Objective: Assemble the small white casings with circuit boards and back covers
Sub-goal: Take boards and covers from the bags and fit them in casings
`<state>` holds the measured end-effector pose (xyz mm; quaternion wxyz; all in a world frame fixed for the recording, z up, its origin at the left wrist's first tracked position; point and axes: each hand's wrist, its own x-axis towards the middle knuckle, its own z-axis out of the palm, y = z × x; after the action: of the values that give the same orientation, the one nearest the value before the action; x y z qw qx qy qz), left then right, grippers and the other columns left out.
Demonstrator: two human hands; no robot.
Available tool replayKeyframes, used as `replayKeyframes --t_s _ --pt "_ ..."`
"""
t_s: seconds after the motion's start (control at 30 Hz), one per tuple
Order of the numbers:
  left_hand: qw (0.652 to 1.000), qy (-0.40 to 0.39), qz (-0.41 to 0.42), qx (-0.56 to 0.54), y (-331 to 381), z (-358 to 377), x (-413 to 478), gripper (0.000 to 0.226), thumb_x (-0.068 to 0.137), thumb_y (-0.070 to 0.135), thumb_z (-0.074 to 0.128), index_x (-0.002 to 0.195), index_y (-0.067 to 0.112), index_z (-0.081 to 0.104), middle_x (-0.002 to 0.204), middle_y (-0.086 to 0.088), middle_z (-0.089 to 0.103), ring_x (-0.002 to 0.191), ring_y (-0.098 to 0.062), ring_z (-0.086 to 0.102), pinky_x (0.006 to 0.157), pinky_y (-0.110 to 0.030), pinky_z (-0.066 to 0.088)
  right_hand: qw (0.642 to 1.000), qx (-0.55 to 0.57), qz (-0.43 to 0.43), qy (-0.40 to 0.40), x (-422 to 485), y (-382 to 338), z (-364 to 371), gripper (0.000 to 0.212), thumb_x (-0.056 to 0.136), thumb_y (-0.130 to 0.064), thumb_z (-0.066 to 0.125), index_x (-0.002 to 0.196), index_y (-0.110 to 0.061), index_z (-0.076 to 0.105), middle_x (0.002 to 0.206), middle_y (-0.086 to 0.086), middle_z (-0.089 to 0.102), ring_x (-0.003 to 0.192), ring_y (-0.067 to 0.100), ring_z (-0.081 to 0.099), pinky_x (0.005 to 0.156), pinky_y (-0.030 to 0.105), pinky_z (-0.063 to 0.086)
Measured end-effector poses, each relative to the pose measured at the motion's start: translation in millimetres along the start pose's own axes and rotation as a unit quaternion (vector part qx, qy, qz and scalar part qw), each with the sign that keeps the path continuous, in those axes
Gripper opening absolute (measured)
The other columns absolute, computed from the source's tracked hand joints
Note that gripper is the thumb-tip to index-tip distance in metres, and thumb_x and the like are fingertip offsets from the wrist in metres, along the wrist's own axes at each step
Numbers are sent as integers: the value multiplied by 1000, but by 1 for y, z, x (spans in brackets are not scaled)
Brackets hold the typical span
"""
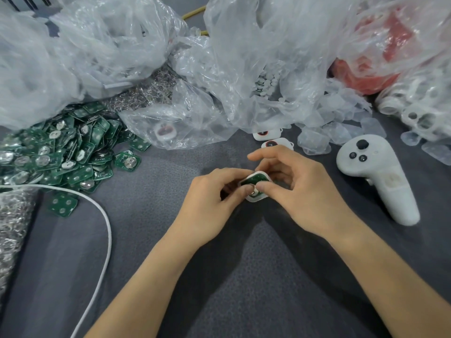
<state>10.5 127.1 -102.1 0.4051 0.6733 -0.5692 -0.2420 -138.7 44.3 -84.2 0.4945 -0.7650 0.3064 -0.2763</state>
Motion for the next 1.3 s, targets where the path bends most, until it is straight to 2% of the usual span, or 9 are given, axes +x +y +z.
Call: replayKeyframes --t_s 0.07,0.2,0.37,0.47,0.7,0.93,1.1,1.2,1.3 --pt "996 -15 -28 -88 2 -2 0 21 90 9 64 99 27 68 87 8 72 80 -11 67 73 -24 51 1000 10 -10 1 0 -2 -2 42 79 1 71 111 -26 64 87 -6 64 90 11 66 86 21 52" --pt "974 -28 -49 -221 5 -4 0 16 90 2 61 98 14 65 89 3 73 83 -5 68 73 -15 49 999 40 -10 12 -1 -6 -2 36 79 -2 72 106 -26 66 90 -6 66 91 8 66 82 17 51" --pt "938 38 -86 -335 10 5 -1 16 83 16 63 97 9 65 87 -2 74 78 -11 70 71 -19 53 996 73 29 39 -2 -6 0 25 77 -19 75 99 -28 68 91 -11 71 87 3 67 74 14 52" --pt "917 58 -125 -374 11 12 -2 12 87 9 63 98 4 65 88 -8 75 81 -17 72 70 -21 55 992 96 57 56 -2 -2 3 17 79 -18 74 94 -24 71 86 -12 73 80 2 68 67 11 50" --pt "859 -12 -189 -475 10 9 -2 25 70 22 71 87 4 72 87 -12 74 87 -18 72 74 -20 54 983 159 77 42 0 2 0 15 80 -13 72 91 -22 74 83 -4 75 74 8 69 63 16 53" --pt "867 -26 -199 -456 11 8 -1 34 66 24 70 91 -1 70 86 -10 74 83 -16 71 71 -19 54 987 145 73 9 1 7 -1 20 74 -24 73 94 -21 74 86 -2 75 76 12 69 66 19 52" --pt "855 -35 -204 -476 11 10 -2 32 70 20 67 93 -2 68 86 -9 74 83 -14 71 70 -18 54 984 162 72 10 2 9 -1 23 71 -28 71 92 -20 74 85 -1 75 74 10 68 64 18 51" --pt "871 -9 -189 -454 12 11 -2 32 73 20 67 97 -1 67 92 -13 74 89 -19 71 74 -21 54 981 179 73 22 3 10 -1 18 74 -25 72 92 -21 75 85 0 75 75 8 68 64 17 51" --pt "883 37 -177 -433 11 11 -2 35 72 22 69 102 6 63 97 -13 72 87 -21 70 71 -23 54 975 205 81 14 2 10 0 27 70 -29 74 96 -21 74 91 2 74 84 15 70 67 20 53"
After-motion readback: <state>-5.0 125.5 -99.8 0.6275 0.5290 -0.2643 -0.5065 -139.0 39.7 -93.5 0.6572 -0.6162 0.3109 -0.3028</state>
